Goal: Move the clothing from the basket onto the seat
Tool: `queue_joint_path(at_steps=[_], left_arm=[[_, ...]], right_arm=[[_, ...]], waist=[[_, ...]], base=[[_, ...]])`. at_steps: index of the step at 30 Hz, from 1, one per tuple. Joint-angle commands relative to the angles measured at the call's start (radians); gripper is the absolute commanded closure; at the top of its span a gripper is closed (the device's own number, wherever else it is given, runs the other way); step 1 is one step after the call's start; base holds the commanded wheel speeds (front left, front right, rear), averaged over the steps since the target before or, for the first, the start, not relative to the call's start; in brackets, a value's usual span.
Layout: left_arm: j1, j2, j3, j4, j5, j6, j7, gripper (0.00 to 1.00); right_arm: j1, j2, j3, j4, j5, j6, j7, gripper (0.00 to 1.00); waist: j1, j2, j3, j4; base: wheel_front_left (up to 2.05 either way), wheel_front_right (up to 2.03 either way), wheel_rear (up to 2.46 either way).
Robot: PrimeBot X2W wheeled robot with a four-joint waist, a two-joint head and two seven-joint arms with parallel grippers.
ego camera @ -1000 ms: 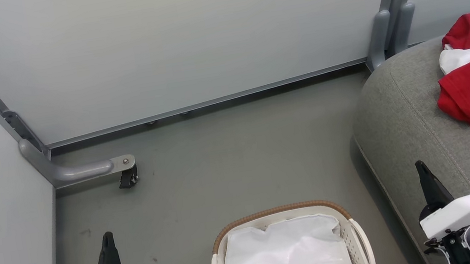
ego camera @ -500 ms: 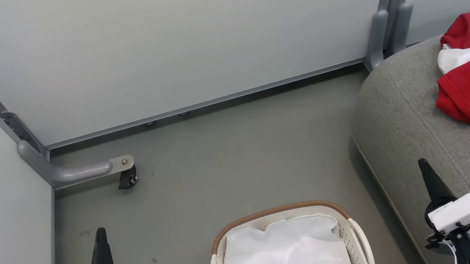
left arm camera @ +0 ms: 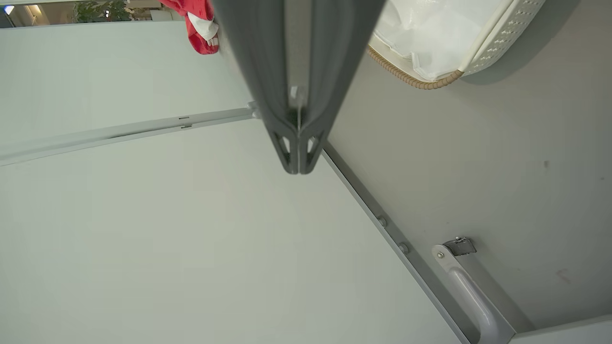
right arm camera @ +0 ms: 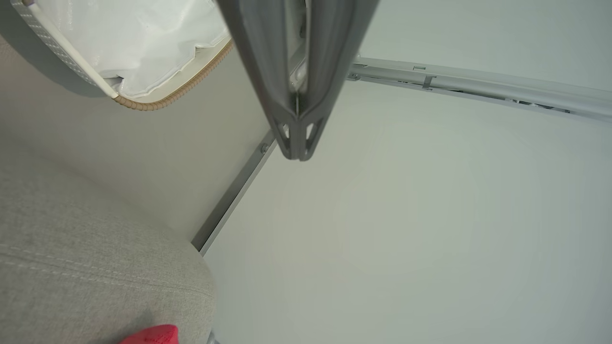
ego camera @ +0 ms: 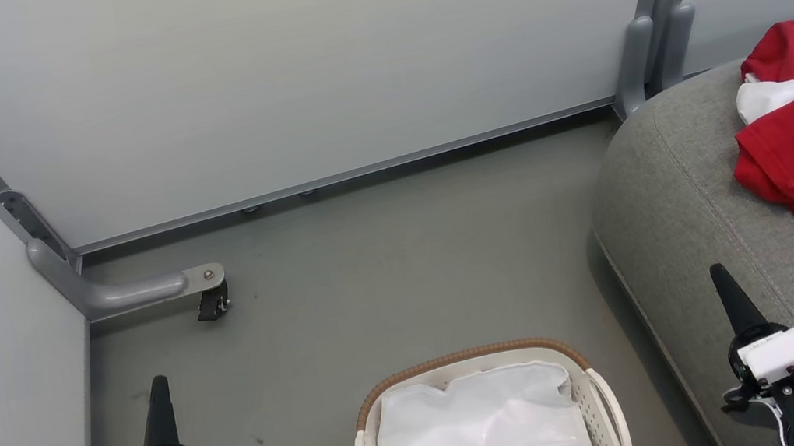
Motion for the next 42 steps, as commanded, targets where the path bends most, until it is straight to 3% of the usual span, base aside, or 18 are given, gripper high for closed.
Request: queue_joint_path(at_steps=[1,42], left_arm=[[-0.025,0.003,0.007,-0.013,-0.027,-0.009,0.007,1.0],[-0.043,0.004,0.075,-0.046,-0.325,-0.029,0.096,1.0]], right_arm=[[-0.018,-0.006,-0.005,-0.015,0.028,0.0,0.007,1.0],[-0.018,-0.009,-0.035,-0.041,0.369,-0.001,0.096,1.0]], waist=[[0.0,0.0,0.0,0.0],[0.0,0.0,0.0,-0.013]], base=[[0.0,0.0,0.0],[0.0,0.0,0.0]])
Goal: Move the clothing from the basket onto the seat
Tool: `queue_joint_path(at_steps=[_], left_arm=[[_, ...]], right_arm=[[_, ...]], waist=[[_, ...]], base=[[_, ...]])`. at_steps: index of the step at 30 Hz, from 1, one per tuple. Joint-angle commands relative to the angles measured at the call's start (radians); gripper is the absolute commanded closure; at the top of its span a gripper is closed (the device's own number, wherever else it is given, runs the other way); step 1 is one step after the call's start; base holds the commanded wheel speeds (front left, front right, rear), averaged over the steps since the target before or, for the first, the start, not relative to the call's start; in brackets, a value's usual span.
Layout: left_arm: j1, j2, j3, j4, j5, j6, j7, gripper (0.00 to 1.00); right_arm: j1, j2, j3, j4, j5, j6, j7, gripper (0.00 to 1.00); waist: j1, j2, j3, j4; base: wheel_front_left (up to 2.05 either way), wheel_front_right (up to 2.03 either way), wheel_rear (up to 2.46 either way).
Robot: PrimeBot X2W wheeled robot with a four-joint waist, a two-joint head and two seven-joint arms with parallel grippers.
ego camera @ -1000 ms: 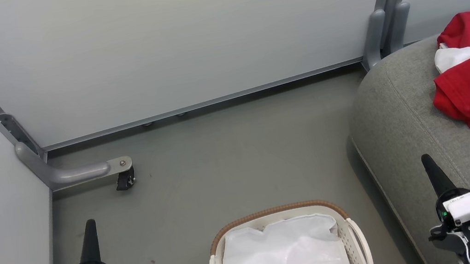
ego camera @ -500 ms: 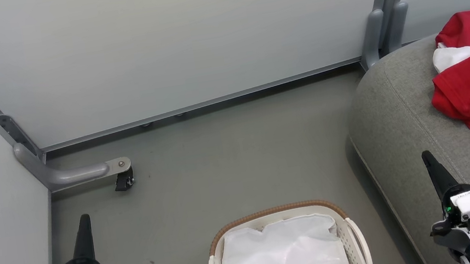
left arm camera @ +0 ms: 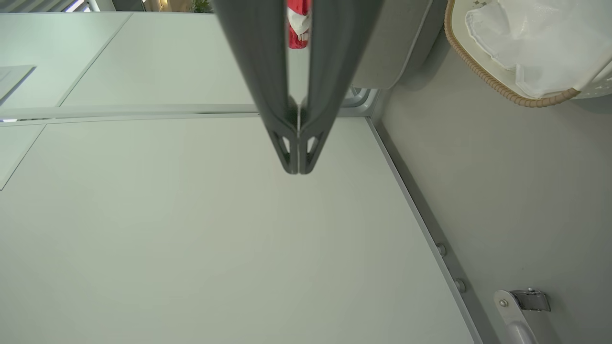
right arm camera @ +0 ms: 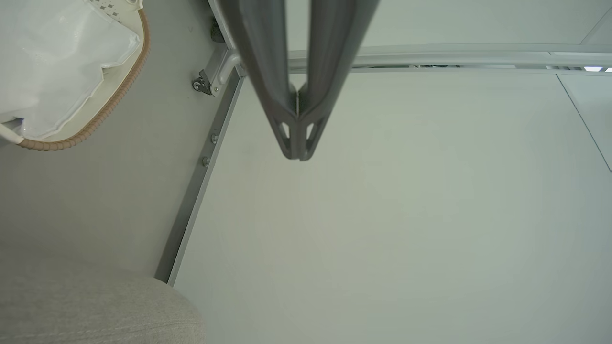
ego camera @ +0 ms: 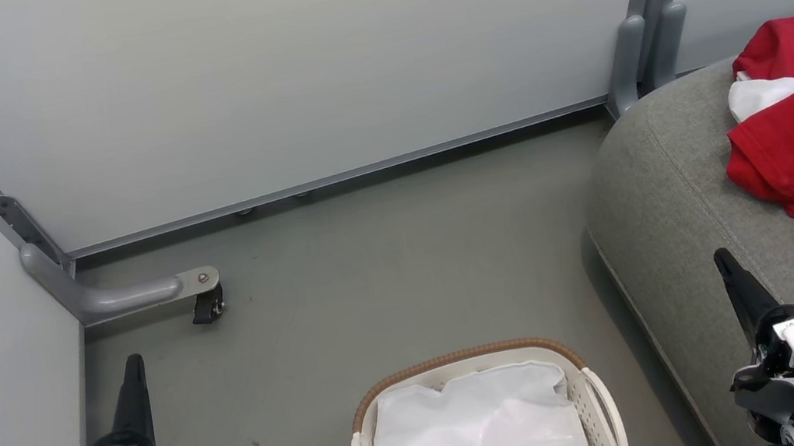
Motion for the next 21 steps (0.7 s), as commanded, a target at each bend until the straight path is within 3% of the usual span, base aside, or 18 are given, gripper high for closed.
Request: queue_joint_path(at_steps=[1,21], left_arm=[[-0.019,0.004,0.007,-0.009,-0.023,-0.005,0.007,1.0],[-0.02,0.004,0.022,-0.014,-0.09,-0.011,0.028,1.0]], right_arm=[[-0.01,-0.006,-0.004,-0.007,0.024,-0.001,0.008,1.0],[-0.01,-0.007,-0.011,-0.013,0.101,-0.001,0.028,1.0]], waist=[[0.0,0.0,0.0,0.0],[0.0,0.0,0.0,-0.004]], base=[[0.0,0.0,0.0],[0.0,0.0,0.0]])
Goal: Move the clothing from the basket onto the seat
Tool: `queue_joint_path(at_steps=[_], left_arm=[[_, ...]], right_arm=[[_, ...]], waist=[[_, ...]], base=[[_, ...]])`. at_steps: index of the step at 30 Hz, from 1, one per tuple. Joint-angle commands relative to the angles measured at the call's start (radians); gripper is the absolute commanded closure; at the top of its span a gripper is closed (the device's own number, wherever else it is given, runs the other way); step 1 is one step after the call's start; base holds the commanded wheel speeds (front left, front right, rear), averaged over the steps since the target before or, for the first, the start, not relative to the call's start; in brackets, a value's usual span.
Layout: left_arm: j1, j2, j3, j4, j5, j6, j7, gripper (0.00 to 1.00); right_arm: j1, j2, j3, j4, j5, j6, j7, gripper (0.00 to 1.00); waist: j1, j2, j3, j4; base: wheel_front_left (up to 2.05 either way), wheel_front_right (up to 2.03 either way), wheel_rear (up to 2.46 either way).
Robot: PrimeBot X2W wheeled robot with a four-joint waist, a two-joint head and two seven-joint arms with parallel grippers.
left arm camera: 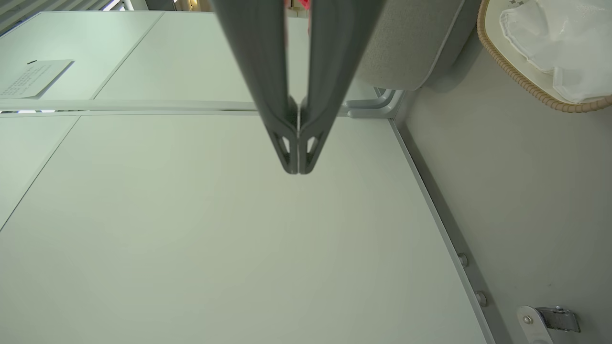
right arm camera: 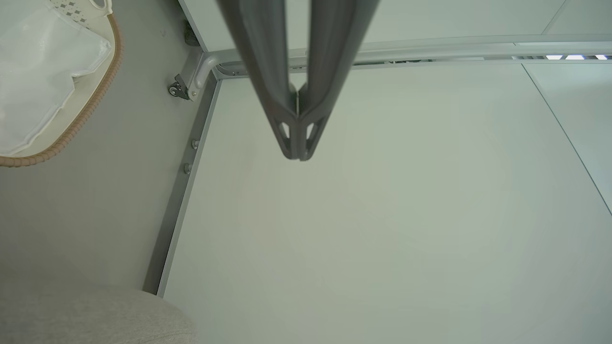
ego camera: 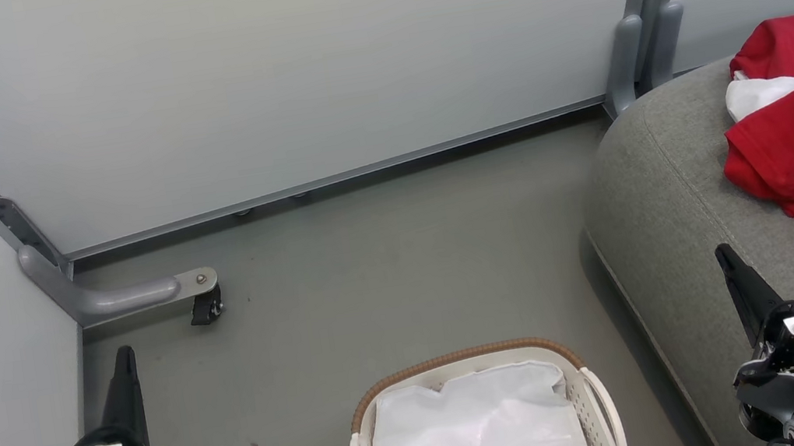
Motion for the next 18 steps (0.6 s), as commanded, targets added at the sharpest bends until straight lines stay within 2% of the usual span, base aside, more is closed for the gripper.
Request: queue_joint_path(at_steps=[1,18], left_arm=[[-0.011,0.004,0.002,-0.001,-0.003,-0.006,0.003,1.0],[-0.01,0.004,0.002,-0.002,-0.003,-0.006,0.003,1.0]], right_arm=[[-0.008,-0.006,-0.002,-0.005,0.003,-0.001,0.003,1.0],[-0.008,-0.006,-0.002,-0.005,0.003,-0.001,0.003,1.0]], waist=[[0.0,0.0,0.0,0.0],[0.0,0.0,0.0,0.0]], base=[[0.0,0.0,0.0],[0.0,0.0,0.0]])
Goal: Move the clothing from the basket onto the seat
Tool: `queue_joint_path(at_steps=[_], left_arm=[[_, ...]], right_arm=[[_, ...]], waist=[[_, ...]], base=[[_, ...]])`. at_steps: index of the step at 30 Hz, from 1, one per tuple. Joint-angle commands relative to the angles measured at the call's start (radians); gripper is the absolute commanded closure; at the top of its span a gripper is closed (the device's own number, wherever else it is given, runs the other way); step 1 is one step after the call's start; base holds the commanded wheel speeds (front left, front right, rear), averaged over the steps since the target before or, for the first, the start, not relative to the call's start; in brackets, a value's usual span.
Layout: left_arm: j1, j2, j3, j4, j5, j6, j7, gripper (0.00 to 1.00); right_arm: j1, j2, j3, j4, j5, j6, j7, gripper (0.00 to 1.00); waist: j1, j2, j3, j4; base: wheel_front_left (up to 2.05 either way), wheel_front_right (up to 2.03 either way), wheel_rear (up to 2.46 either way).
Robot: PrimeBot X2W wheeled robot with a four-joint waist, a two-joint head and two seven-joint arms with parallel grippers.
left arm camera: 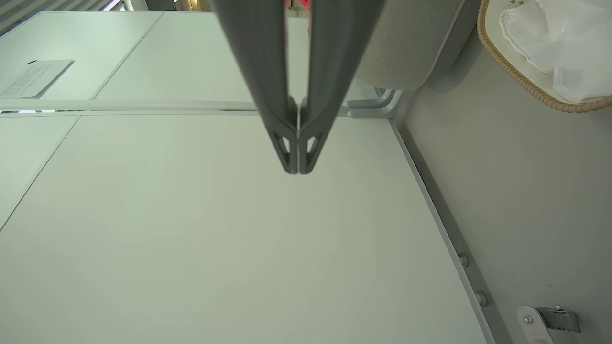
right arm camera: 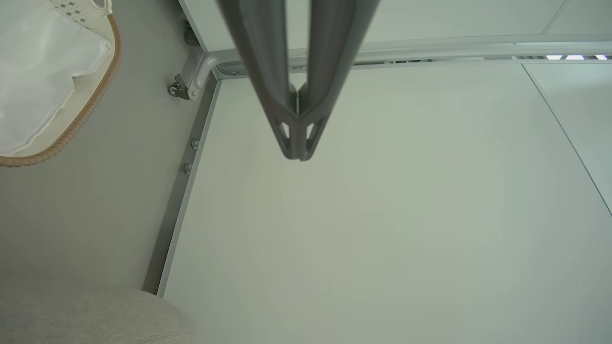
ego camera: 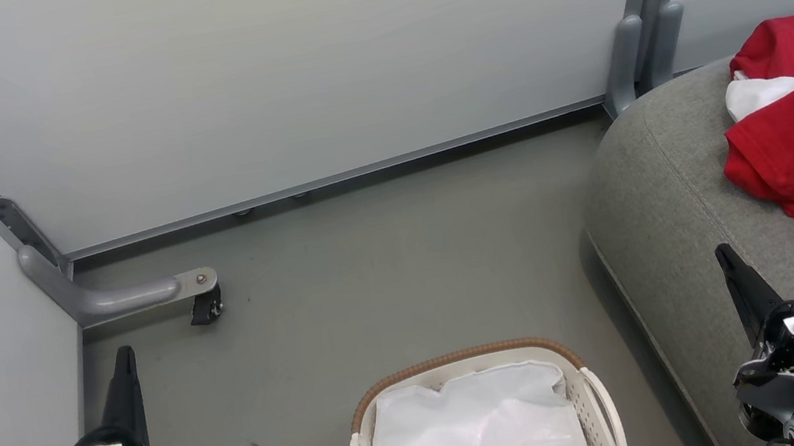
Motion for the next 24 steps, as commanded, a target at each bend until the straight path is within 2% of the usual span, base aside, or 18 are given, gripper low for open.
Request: queue_joint_path(at_steps=[1,24], left_arm=[[-0.01,0.004,0.002,-0.002,-0.003,-0.006,0.003,1.0],[-0.01,0.004,0.002,-0.002,-0.003,-0.007,0.003,1.0]], right_arm=[[-0.008,-0.006,-0.002,-0.005,0.003,-0.001,0.003,1.0],[-0.008,-0.006,-0.002,-0.004,0.003,-0.001,0.003,1.0]], waist=[[0.0,0.0,0.0,0.0],[0.0,0.0,0.0,0.0]], base=[[0.0,0.0,0.0],[0.0,0.0,0.0]])
